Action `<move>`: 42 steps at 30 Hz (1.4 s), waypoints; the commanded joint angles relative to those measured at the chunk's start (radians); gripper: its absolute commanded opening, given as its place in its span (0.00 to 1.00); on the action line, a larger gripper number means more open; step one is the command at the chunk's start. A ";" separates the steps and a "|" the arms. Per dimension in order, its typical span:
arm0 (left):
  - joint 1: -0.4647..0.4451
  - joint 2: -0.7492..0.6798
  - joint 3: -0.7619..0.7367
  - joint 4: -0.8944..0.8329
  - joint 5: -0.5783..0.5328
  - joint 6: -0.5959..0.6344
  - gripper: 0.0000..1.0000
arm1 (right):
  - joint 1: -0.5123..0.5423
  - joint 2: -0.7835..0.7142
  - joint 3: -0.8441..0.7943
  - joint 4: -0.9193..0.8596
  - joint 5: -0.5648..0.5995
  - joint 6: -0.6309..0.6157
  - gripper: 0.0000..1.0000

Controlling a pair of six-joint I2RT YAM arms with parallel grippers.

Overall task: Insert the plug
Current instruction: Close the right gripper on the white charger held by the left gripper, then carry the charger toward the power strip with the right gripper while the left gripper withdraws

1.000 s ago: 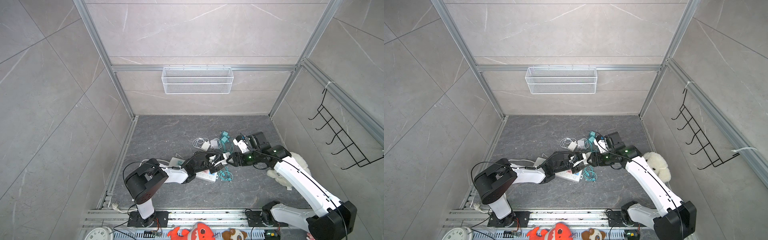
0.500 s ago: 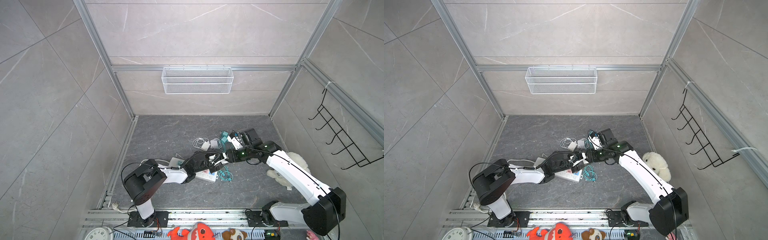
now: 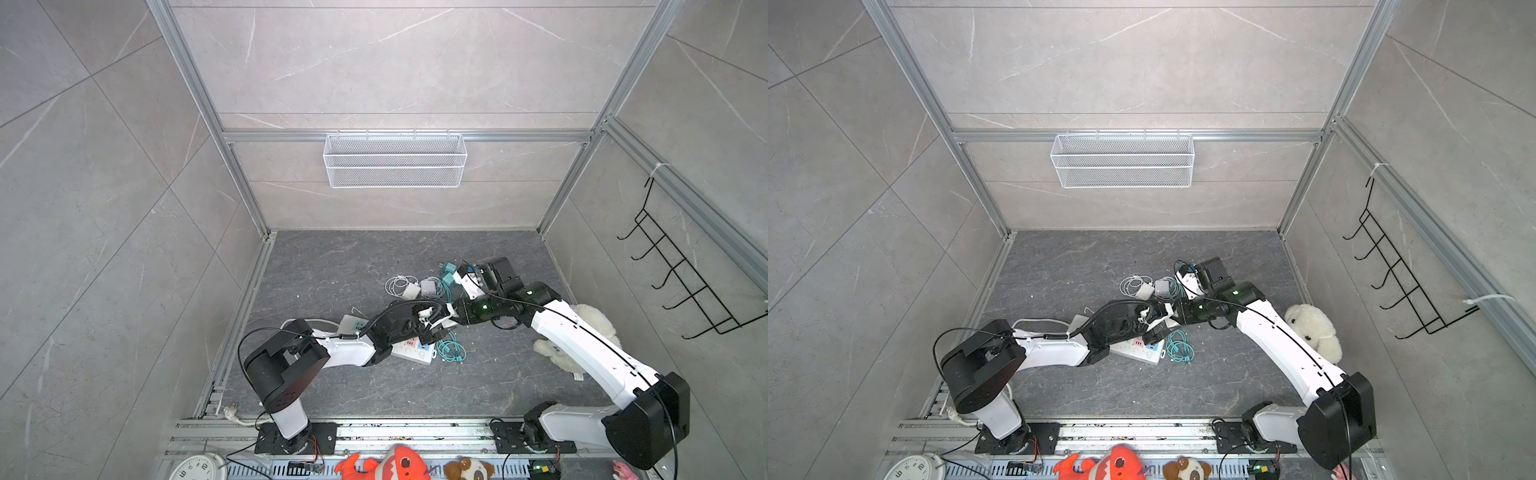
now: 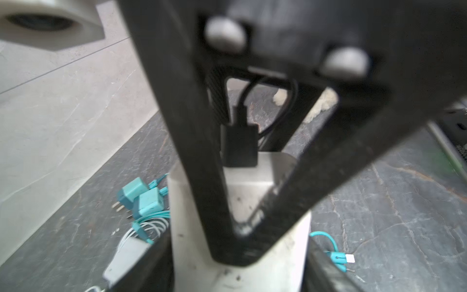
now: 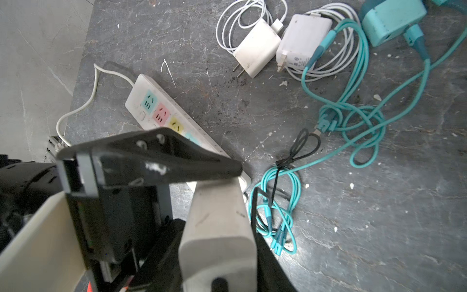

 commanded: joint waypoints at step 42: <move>0.151 -1.084 -0.258 -1.155 -1.256 -0.710 0.97 | 0.338 0.863 1.094 -0.156 0.623 0.373 0.13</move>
